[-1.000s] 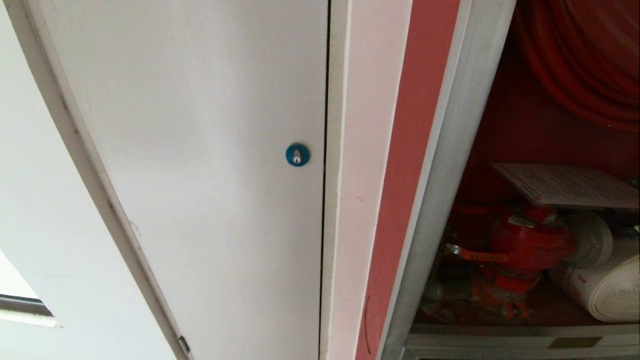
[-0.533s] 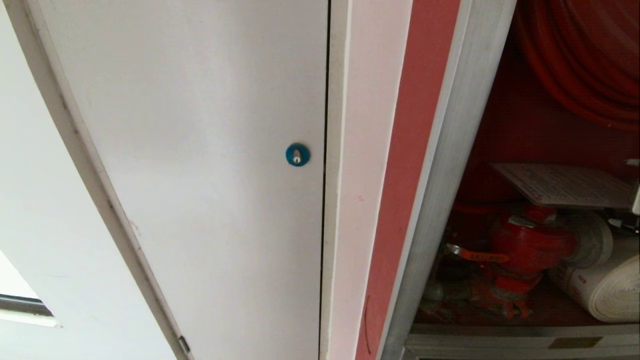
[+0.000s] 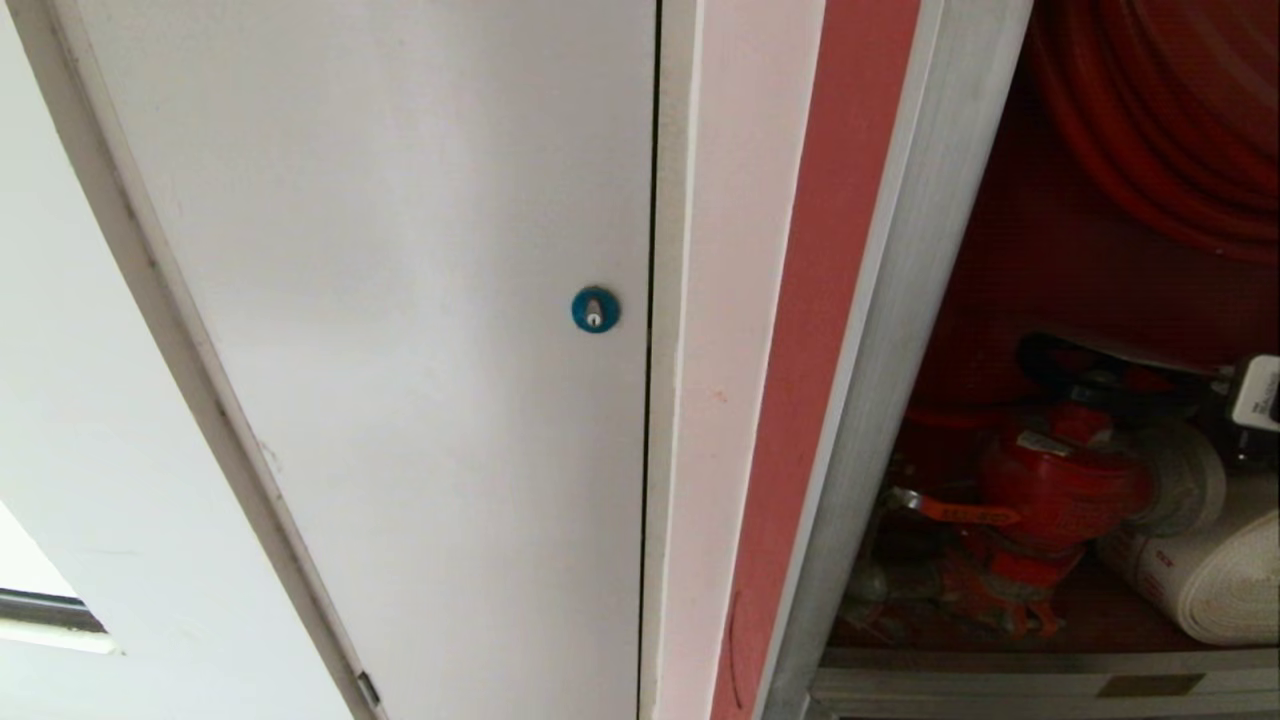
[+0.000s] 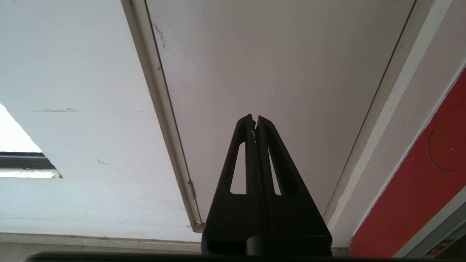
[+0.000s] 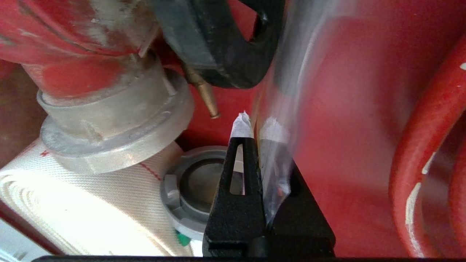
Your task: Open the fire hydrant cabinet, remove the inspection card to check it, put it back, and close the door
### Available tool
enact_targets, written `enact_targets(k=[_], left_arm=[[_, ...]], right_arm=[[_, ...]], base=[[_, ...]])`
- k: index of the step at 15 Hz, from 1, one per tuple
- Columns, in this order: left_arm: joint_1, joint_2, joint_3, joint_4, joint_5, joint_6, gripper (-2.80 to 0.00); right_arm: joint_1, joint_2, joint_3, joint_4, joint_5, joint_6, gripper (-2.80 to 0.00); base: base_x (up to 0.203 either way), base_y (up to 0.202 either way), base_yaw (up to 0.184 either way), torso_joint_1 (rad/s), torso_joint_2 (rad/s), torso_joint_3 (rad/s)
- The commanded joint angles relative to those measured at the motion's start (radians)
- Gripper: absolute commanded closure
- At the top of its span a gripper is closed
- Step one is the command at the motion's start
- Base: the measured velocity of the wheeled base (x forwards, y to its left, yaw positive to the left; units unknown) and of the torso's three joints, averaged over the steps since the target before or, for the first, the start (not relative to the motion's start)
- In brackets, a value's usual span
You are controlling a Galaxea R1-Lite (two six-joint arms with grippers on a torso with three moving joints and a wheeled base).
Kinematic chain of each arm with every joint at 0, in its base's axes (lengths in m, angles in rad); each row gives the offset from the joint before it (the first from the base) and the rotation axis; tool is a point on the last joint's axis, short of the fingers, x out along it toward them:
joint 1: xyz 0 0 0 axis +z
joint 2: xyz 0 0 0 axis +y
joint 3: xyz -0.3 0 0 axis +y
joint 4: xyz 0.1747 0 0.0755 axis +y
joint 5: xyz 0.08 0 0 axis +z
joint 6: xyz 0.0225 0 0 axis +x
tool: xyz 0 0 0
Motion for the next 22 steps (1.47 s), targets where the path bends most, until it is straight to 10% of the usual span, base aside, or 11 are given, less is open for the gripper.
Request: enact_targets(k=[1,22], left_arm=[[0.000,0.001,0.000,0.000,0.000,0.000,0.00],[0.000,0.001,0.000,0.000,0.000,0.000,0.00]], right_arm=[[-0.001,-0.023,0.014,0.002,0.003,-0.009,0.00],[-0.024,-0.564,-0.020,0.437,0.008,0.122,0.00]], base=[[0.000,0.000,0.000,0.000,0.00,0.000],[0.000,0.000,0.000,0.000,0.00,0.000]])
